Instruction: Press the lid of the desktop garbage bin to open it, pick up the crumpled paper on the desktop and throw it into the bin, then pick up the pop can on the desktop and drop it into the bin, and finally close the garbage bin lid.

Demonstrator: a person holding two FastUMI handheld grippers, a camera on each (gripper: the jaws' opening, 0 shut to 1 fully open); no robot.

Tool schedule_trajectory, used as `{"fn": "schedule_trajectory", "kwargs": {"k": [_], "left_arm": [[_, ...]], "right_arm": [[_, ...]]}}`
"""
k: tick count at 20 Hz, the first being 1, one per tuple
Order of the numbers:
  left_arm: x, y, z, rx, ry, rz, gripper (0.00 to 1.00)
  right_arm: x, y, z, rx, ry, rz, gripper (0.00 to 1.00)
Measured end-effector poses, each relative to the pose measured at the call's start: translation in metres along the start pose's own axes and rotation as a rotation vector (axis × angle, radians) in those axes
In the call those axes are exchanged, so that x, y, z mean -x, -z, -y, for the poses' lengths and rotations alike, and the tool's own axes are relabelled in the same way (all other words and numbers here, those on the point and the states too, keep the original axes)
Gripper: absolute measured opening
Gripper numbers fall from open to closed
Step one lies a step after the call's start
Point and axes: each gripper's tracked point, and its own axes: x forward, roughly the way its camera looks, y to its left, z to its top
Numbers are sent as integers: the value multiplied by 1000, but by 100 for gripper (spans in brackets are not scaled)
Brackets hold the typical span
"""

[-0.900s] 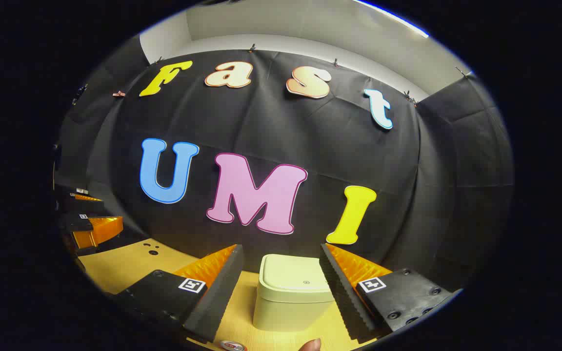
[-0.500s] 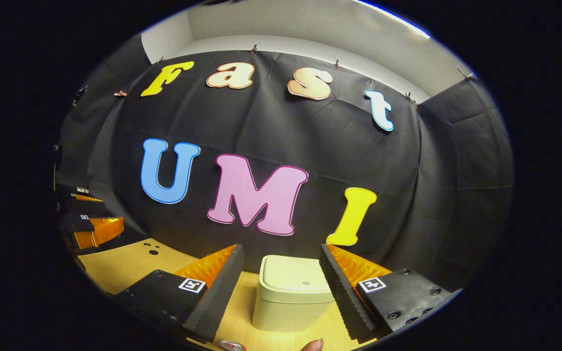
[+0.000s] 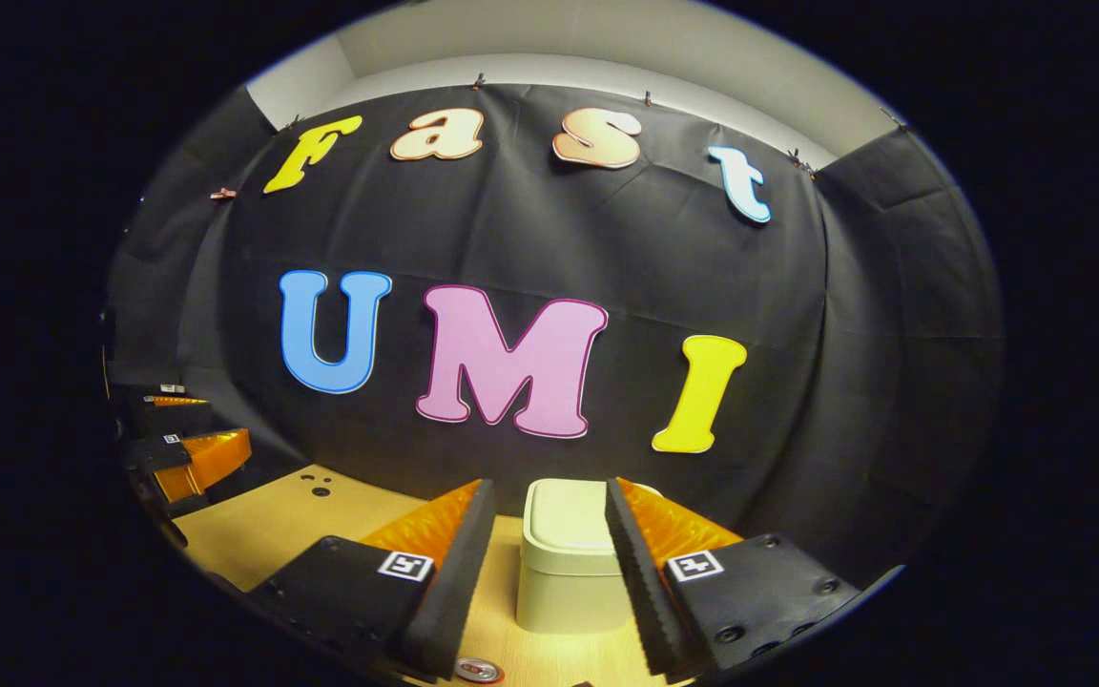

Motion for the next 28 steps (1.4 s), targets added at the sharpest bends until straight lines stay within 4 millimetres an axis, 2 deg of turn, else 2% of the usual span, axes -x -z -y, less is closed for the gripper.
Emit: {"fn": "schedule_trajectory", "kwargs": {"k": [3,5,9,10,11,15,17,18,19,23,24,25,28], "left_arm": [[1,1,-1,3,-2,-1,96],[2,0,0,4,0,2,96],[3,1,1,7,5,3,96],[3,0,2,9,7,2,95],[4,2,2,10,8,1,95],[5,4,4,15,13,-3,96],[5,5,6,17,15,-6,96],[6,4,6,17,17,-6,96],[6,5,7,17,18,-6,96],[7,4,10,12,22,-5,96],[7,4,11,13,22,-5,95],[7,6,11,15,22,-7,96],[8,6,10,16,17,-12,96]], "right_arm": [[0,-4,8,8,16,-6,25],[2,-8,4,20,-24,-9,5],[-14,-19,25,-2,-18,-17,5],[-22,-15,31,-39,-18,-55,8],[-29,-13,38,-54,-13,-85,5],[-58,-5,65,-35,-14,-199,5],[-71,4,70,-43,-30,-253,5],[-76,10,70,-57,-41,-278,8],[-82,15,70,-72,-50,-303,5],[-106,42,70,-111,-75,-404,5],[-113,49,70,-118,-80,-426,8],[-118,54,70,-116,-84,-447,5],[-131,74,70,-98,-94,-503,5]]}}
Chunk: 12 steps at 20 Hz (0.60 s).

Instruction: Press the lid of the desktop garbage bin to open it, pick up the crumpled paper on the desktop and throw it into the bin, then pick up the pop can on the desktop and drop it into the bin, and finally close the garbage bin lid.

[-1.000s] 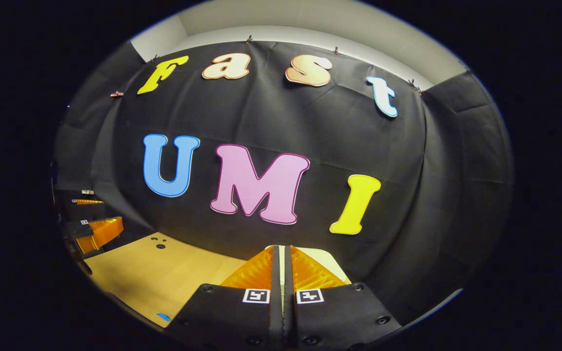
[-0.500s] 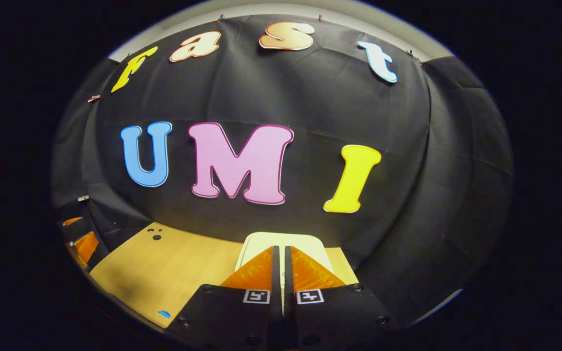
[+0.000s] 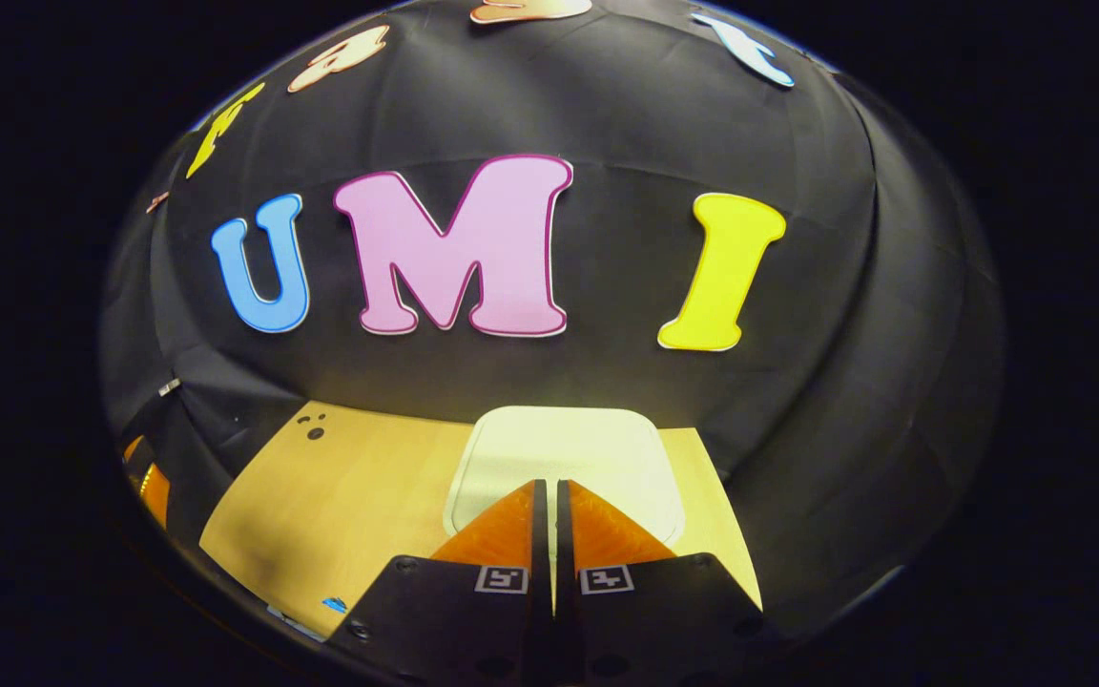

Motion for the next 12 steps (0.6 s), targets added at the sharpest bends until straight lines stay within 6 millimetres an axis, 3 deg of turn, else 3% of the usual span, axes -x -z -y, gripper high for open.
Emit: {"fn": "schedule_trajectory", "kwargs": {"k": [12], "left_arm": [[-4,7,-4,5,-20,-14,96]], "right_arm": [[-47,32,10,-20,-4,-142,5]]}}
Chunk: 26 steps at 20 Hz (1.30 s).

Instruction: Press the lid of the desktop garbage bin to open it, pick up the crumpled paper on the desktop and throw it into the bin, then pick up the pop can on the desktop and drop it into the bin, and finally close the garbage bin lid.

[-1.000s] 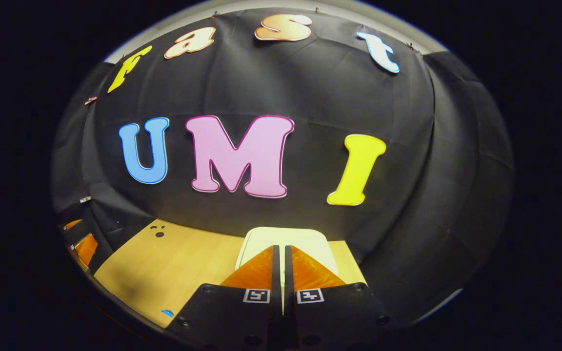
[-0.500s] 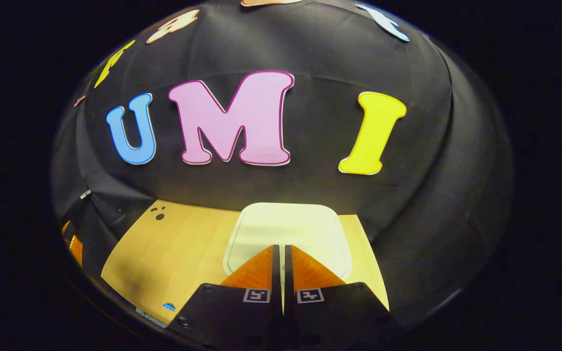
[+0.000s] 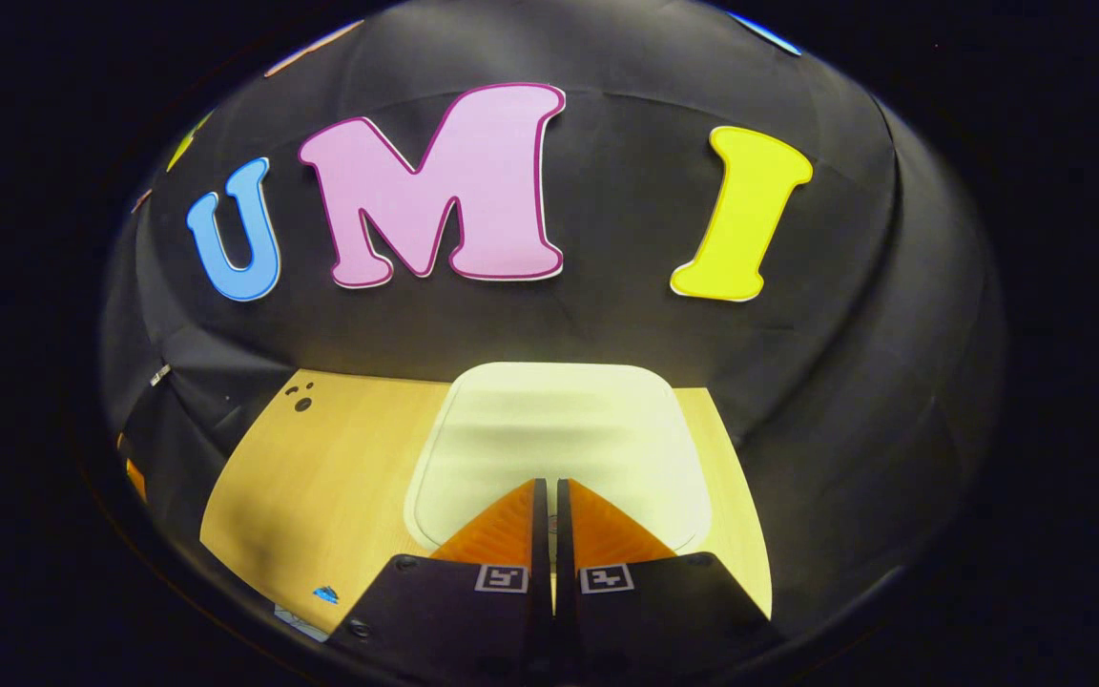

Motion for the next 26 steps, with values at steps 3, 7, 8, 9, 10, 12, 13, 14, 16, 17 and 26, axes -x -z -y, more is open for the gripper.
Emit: {"fn": "schedule_trajectory", "kwargs": {"k": [3,7,8,9,10,12,13,14,16,17,26], "left_arm": [[-2,2,-1,0,-5,-4,96],[-5,3,-2,-1,-13,-8,95],[-6,3,-2,-1,-15,-9,95],[-6,4,-1,-1,-18,-11,96],[-7,4,-1,0,-20,-13,96],[-8,6,0,3,-22,-17,96],[-8,7,2,6,-22,-19,96],[-8,7,4,10,-20,-21,95],[-9,6,6,15,-23,-20,95],[-10,7,7,16,-23,-17,96],[-7,3,16,4,-16,-13,95]], "right_arm": [[-8,5,3,-2,1,-22,5],[-15,17,4,8,-4,-64,5],[-14,18,5,5,-6,-70,9],[-15,17,5,-1,-9,-65,5],[-15,19,4,-5,-13,-72,5],[-14,20,6,-9,-21,-79,5],[-15,22,6,-9,-21,-87,5],[-15,23,7,-8,-17,-95,5],[-15,21,7,-5,-16,-86,5],[-14,17,7,-8,-20,-69,5],[5,-36,18,-96,-9,173,5]]}}
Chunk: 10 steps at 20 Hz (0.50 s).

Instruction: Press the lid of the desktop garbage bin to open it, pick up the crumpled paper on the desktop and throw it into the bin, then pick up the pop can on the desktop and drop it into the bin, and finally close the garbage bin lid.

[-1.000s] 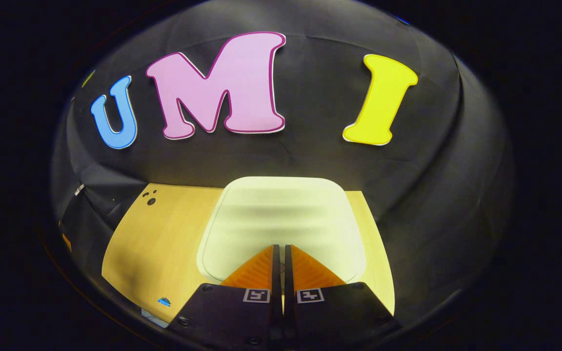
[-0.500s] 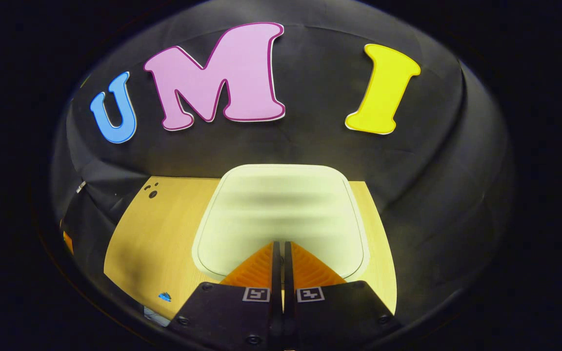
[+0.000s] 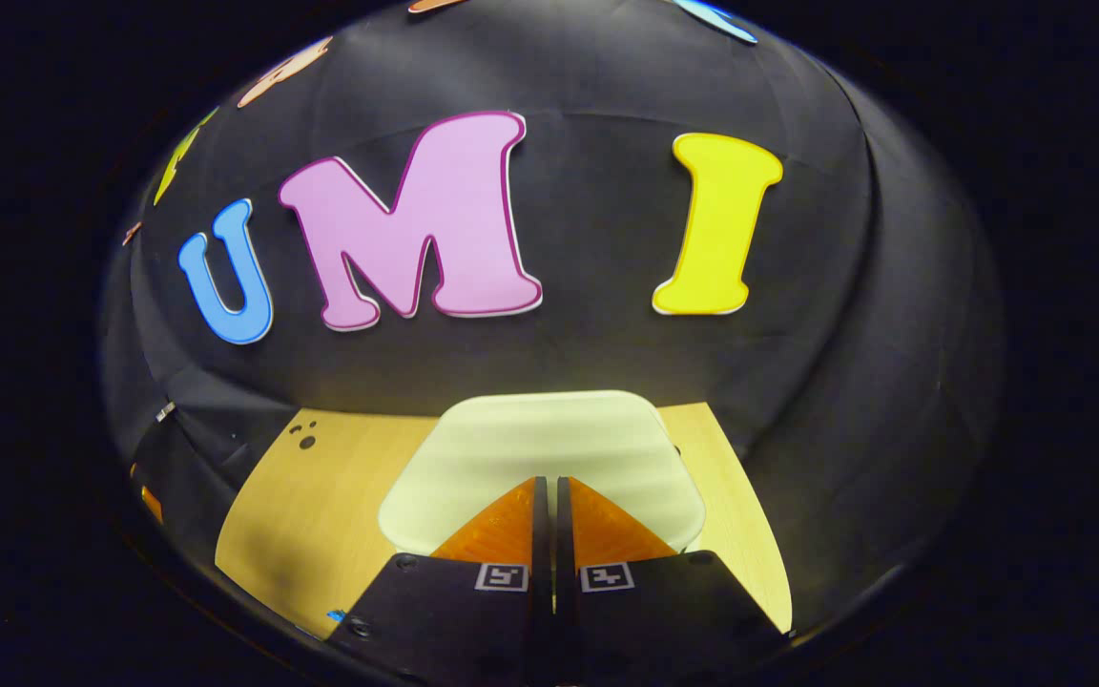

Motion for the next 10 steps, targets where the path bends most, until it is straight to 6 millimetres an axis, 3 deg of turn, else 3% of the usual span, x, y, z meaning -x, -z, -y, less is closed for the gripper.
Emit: {"fn": "schedule_trajectory", "kwargs": {"k": [6,10], "left_arm": [[2,0,2,-5,-4,-1,96],[4,3,2,-7,-4,-5,96]], "right_arm": [[18,-41,4,-8,13,184,5],[37,-64,-5,24,-10,311,6]]}}
